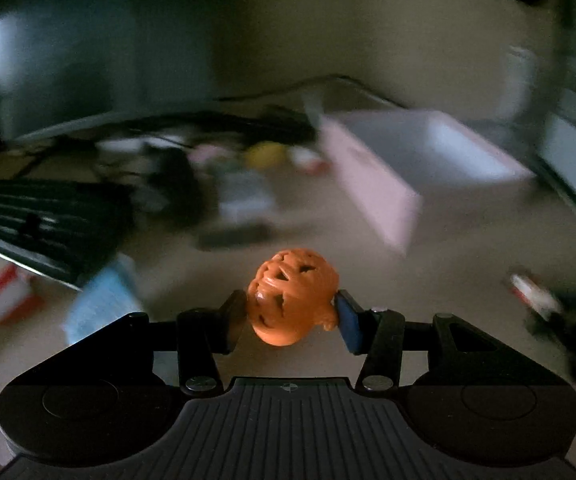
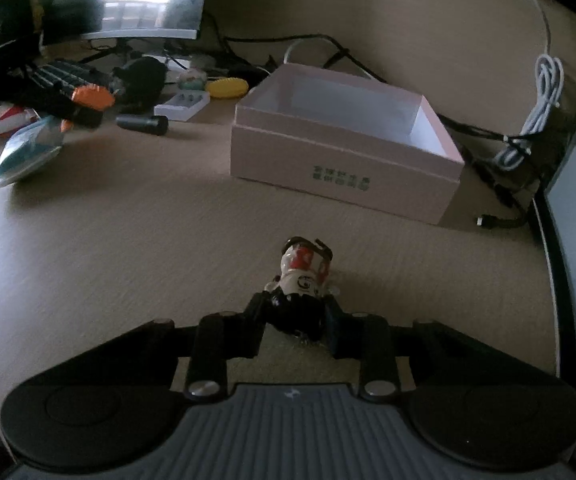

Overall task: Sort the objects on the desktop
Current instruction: 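Carry the pumpkin with the left gripper while the right drops the figurine into the pink box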

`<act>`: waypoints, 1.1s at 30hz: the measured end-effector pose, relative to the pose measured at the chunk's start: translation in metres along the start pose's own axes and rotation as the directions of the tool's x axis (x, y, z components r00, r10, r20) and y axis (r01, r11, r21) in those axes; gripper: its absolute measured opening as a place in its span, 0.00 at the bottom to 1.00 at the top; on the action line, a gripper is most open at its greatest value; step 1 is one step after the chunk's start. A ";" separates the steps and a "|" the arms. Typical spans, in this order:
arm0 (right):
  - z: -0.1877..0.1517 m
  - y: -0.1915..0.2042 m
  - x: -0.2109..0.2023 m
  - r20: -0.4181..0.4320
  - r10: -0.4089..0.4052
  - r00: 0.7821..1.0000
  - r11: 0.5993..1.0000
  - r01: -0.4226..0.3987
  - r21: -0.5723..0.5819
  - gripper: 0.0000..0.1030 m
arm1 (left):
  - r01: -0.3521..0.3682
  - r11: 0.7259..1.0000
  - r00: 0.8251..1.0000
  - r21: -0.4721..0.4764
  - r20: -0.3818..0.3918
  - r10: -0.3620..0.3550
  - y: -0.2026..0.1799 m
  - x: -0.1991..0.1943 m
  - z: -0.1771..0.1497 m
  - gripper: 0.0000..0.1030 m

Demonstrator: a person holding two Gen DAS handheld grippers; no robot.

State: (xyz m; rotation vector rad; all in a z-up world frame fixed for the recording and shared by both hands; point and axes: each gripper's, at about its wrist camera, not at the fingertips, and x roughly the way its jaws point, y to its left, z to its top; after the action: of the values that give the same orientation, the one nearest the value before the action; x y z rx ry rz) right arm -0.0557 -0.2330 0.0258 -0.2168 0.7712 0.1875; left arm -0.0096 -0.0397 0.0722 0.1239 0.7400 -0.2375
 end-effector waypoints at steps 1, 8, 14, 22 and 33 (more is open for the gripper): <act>0.000 -0.002 -0.006 0.008 0.004 1.000 1.000 -0.004 -0.003 0.28 | 0.035 0.999 0.999 0.020 -0.012 -0.034 -0.012 -0.005 -0.005 0.51; 0.008 -0.023 -0.050 0.063 0.013 0.998 1.000 -0.013 0.009 0.28 | 0.179 0.976 0.984 0.122 -0.010 -0.180 -0.070 -0.023 -0.013 0.51; 0.058 -0.056 -0.095 0.221 -0.010 0.975 0.995 -0.012 0.096 0.28 | 0.165 0.971 0.960 0.174 0.195 -0.198 -0.082 -0.027 0.056 0.52; 0.153 -0.107 -0.084 0.394 -0.115 0.912 0.956 -0.006 0.293 0.40 | 0.074 0.988 0.945 0.139 0.305 -0.113 -0.062 0.000 0.139 0.90; 0.097 -0.071 -0.025 0.239 -0.044 0.970 0.979 -0.006 0.205 0.51 | -0.074 0.990 0.997 -0.117 0.025 0.077 0.010 -0.005 0.004 0.91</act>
State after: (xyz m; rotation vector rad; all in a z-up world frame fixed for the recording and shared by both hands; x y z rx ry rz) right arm 0.0092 -0.2777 0.1195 -0.0050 0.5397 0.1121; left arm -0.0078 -0.0296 0.0782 0.0379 0.7170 -0.1233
